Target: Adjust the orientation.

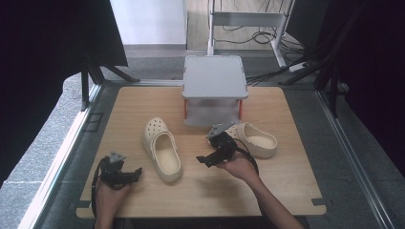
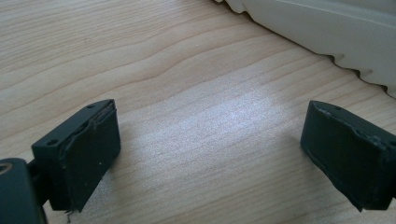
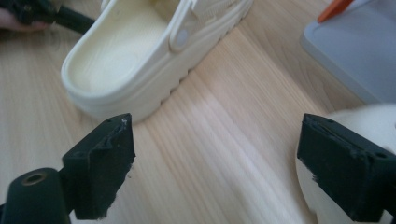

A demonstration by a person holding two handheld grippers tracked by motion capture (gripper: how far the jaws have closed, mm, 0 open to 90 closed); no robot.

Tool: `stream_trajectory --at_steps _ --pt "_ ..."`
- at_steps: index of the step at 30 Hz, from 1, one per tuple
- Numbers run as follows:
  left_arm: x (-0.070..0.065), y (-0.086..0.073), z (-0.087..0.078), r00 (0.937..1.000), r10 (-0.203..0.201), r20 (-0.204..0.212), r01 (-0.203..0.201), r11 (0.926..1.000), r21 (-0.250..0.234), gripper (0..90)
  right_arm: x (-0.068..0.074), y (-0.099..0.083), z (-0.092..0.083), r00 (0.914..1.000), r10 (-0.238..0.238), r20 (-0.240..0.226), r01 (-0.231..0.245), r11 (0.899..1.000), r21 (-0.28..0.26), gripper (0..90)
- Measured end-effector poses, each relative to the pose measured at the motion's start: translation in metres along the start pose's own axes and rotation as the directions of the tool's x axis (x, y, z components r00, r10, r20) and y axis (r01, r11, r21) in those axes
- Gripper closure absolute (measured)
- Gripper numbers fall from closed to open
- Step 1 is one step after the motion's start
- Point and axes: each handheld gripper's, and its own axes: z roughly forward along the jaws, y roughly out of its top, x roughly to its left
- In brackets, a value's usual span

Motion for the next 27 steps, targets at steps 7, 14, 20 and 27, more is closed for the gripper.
stream_trajectory --at_steps 7,14,20,27 --pt "0.000 0.000 0.000 1.0000 0.000 0.001 0.000 1.0000 -0.001 4.8 0.008 0.026 0.027 0.9998 0.007 -0.016 -0.007 1.000 -0.002 13.7" --pt "0.000 0.000 0.000 1.0000 0.002 0.001 -0.002 1.0000 0.001 4.7 0.009 0.045 0.057 0.9979 0.054 -0.036 -0.053 0.998 0.017 20.2" --pt "0.000 0.000 0.000 1.0000 0.000 0.003 0.000 1.0000 0.001 4.7 0.007 0.063 0.082 0.9958 0.082 -0.039 -0.081 0.996 0.031 28.1" --pt "-0.001 0.000 0.000 1.0000 0.003 0.008 -0.003 1.0000 0.000 4.8 0.004 0.080 0.107 0.9928 0.118 -0.022 -0.117 0.992 0.054 38.4"
